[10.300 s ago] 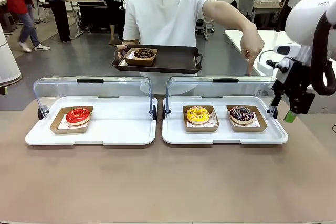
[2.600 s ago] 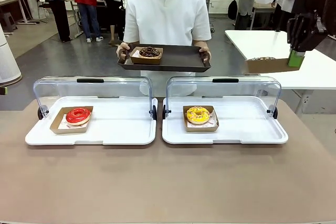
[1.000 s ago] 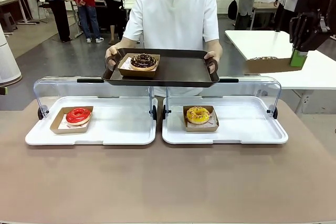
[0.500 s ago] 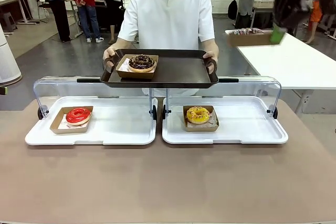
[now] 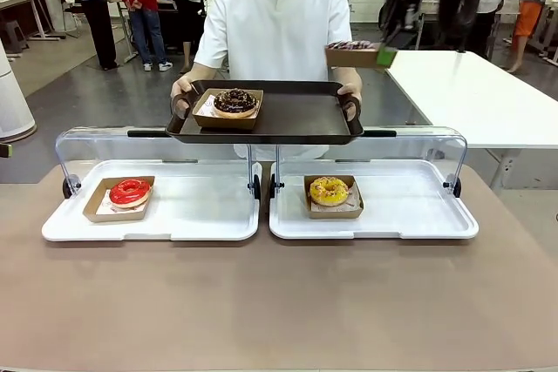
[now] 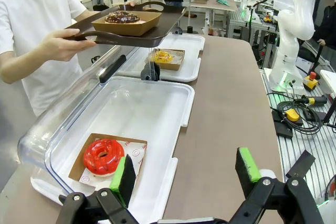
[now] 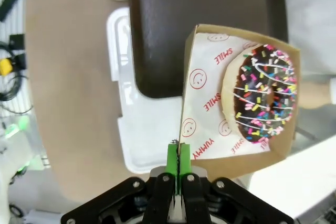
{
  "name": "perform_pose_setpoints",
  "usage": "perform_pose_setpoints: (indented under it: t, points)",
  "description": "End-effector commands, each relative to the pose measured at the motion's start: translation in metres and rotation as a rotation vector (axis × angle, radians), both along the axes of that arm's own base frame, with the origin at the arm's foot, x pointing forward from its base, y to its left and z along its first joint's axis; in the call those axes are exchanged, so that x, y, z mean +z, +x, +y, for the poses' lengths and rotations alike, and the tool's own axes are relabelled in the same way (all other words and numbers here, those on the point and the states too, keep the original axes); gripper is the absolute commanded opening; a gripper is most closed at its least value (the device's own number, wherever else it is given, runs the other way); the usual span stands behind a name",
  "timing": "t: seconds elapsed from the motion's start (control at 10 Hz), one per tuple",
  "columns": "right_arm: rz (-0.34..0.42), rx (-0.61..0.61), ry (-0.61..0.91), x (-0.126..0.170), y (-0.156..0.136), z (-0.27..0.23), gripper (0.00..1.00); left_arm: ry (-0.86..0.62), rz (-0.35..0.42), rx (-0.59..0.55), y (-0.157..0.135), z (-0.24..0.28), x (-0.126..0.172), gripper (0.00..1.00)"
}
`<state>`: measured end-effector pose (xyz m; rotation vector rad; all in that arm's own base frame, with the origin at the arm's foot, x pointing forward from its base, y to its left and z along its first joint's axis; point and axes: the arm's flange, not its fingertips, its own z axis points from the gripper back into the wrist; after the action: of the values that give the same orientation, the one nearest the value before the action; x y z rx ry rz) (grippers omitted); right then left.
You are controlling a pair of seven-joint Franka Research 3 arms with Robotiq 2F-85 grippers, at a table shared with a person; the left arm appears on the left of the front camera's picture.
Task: Provide the desired donut to the person.
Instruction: Place the picked Paper togo box onto the Handle tray extended by the person.
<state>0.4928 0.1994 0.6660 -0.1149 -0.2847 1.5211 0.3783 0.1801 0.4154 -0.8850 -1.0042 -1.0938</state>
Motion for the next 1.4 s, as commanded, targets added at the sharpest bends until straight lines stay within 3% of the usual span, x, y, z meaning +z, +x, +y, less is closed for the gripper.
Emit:
perform_pose_setpoints:
  t: [0.0,0.4,0.6,0.7,1.1,1.2,1.3]
  points:
    - [-0.017,-0.010,-0.008,0.002,0.017,0.032,0.01,-0.008,-0.009,0.002,-0.001,0.000,0.001,1.00]
    - [-0.003,0.021,-0.037,-0.019,0.033,0.073,0.01,-0.008,-0.009,0.002,-0.001,0.000,0.001,1.00]
    - [0.063,-0.065,-0.092,-0.020,0.029,0.072,0.01,-0.008,-0.009,0.002,-0.001,0.000,0.001,1.00]
    - [0.013,0.050,-0.008,-0.026,0.028,0.072,0.01,-0.008,-0.009,0.002,-0.001,0.000,0.001,1.00]
    - [0.028,0.025,-0.030,-0.028,0.027,0.072,0.01,-0.008,-0.009,0.002,-0.001,0.000,0.001,1.00]
    - [-0.014,0.051,0.035,-0.025,0.034,0.068,0.01,-0.008,-0.009,0.002,-0.001,0.000,0.001,1.00]
    - [0.003,0.055,0.064,-0.029,0.039,0.067,0.01,-0.008,-0.009,0.002,-0.001,0.000,0.001,1.00]
